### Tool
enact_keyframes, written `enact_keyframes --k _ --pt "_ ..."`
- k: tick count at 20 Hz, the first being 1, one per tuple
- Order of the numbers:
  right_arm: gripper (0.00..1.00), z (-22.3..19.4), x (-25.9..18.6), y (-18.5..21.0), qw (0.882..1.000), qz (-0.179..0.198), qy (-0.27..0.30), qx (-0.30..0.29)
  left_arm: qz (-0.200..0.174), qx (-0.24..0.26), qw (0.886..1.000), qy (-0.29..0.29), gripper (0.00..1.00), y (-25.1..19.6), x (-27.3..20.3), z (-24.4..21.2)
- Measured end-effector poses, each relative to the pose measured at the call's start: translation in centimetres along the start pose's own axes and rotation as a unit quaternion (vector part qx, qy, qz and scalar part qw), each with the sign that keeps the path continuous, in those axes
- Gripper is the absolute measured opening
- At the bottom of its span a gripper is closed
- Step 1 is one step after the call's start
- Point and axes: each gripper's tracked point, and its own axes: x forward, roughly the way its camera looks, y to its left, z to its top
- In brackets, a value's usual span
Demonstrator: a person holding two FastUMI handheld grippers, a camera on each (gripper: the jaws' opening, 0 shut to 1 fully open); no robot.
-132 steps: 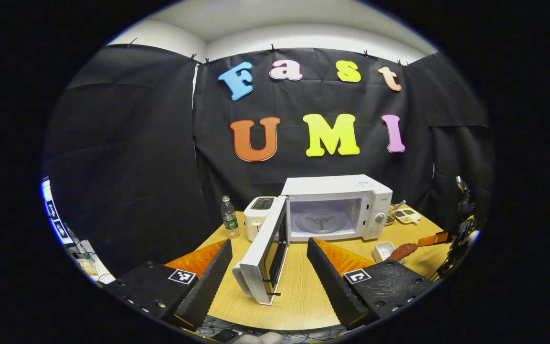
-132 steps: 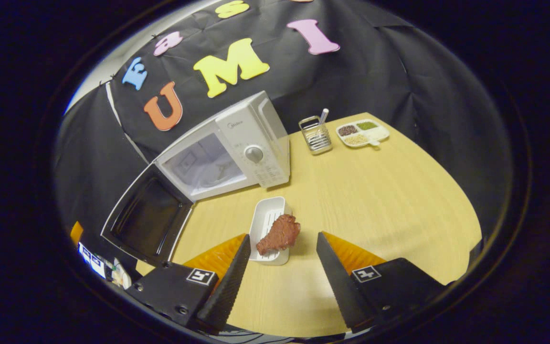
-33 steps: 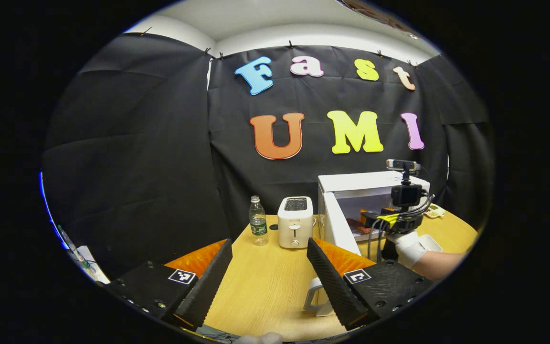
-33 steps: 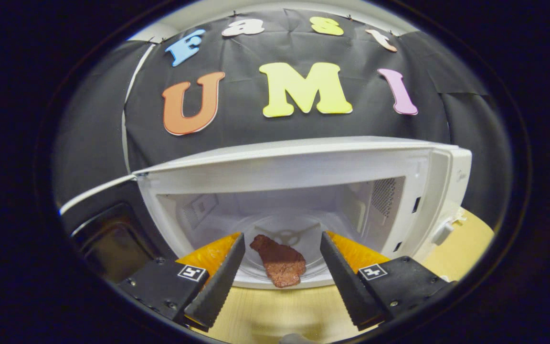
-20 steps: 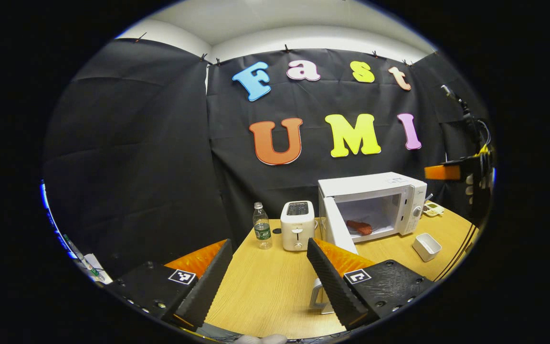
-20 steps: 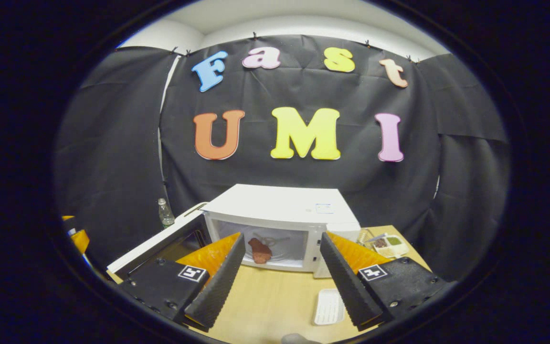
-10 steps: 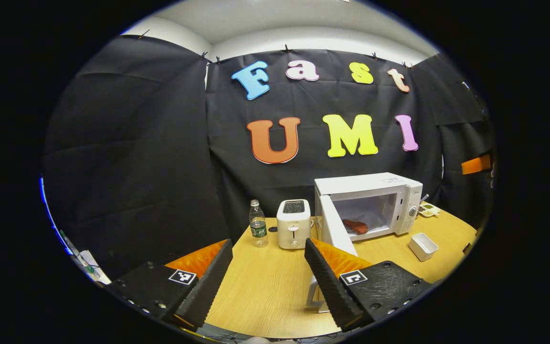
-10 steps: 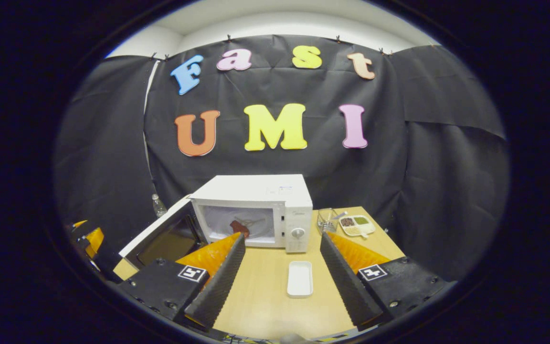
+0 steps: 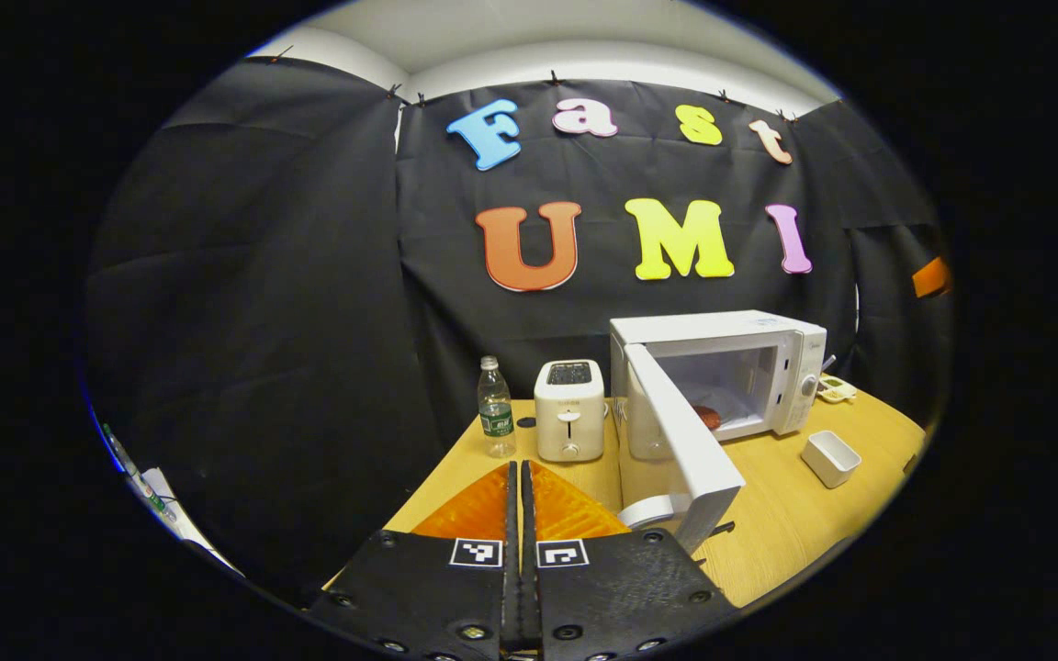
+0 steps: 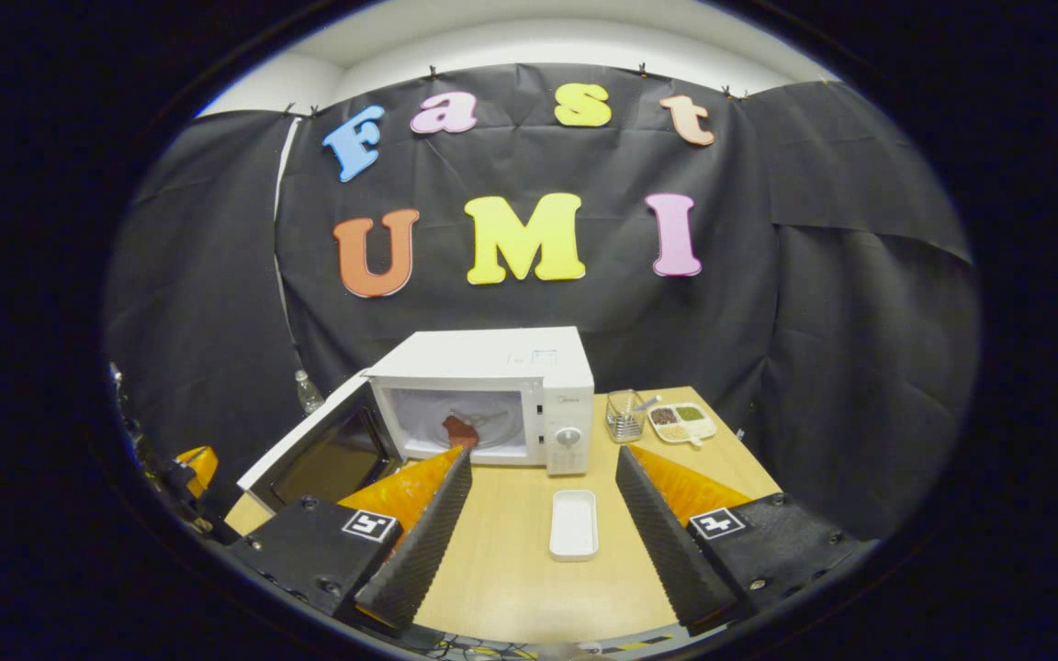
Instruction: Open the microwave oven with the left hand, put the food in, and close the microwave oven.
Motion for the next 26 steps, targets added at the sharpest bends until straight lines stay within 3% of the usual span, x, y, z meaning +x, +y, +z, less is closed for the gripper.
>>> enact_keyframes --k 6,7,8,13,14,15,18,19,20,22,23,24,25,26 --pt "1.00 0.0 -0.8 -1.6 1.000 -0.007 0.007 0.006 -0.032 0.017 0.999 0.017 0.00 -3.1 1.3 -2.2" --pt "0.91 0.0 -0.7 -1.9 1.000 -0.007 0.007 0.009 -0.038 0.016 0.999 0.016 0.00 -3.9 1.2 -2.2" --pt "1.00 0.0 -0.7 -2.2 1.000 -0.007 0.009 0.011 -0.036 0.020 0.999 0.012 0.00 -4.3 1.3 -1.9" --pt "1.00 -0.4 -0.6 -3.7 1.000 -0.001 0.016 0.010 -0.060 0.026 0.998 0.008 0.00 -7.7 1.2 -1.7" --pt "0.91 -0.3 -0.5 -4.2 1.000 0.000 0.016 0.008 -0.064 0.028 0.998 0.007 0.00 -8.6 1.1 -1.4" --pt "1.00 -0.5 -0.4 -4.5 1.000 0.000 0.022 0.008 -0.068 0.030 0.997 0.006 0.00 -9.6 1.0 -1.2" --pt "1.00 0.0 -0.4 -5.7 1.000 -0.001 0.023 0.009 -0.092 0.028 0.995 -0.007 0.00 -12.9 0.6 -0.3" --pt "0.91 0.2 -0.4 -6.1 1.000 0.000 0.022 0.010 -0.099 0.029 0.995 -0.014 0.00 -13.9 0.5 0.1" --pt "1.00 0.3 -0.5 -6.4 1.000 0.001 0.021 0.009 -0.107 0.029 0.994 -0.014 0.00 -14.8 0.5 0.2" --pt "1.00 0.6 -0.6 -7.0 1.000 0.000 0.017 0.007 -0.117 0.031 0.992 -0.020 0.00 -16.7 0.6 0.6" --pt "0.90 0.6 -0.7 -7.4 1.000 0.000 0.018 0.008 -0.122 0.029 0.992 -0.020 0.00 -17.4 0.7 0.7" --pt "0.90 0.5 -0.8 -7.9 1.000 0.000 0.020 0.010 -0.127 0.027 0.991 -0.019 0.00 -18.3 0.8 0.7" --pt "1.00 0.4 -0.9 -8.3 1.000 -0.001 0.021 0.013 -0.131 0.026 0.991 -0.019 0.00 -19.0 0.9 0.7" --pt "1.00 0.3 -0.9 -8.9 1.000 -0.004 0.023 0.015 -0.135 0.026 0.990 -0.021 0.00 -19.7 0.9 0.8"
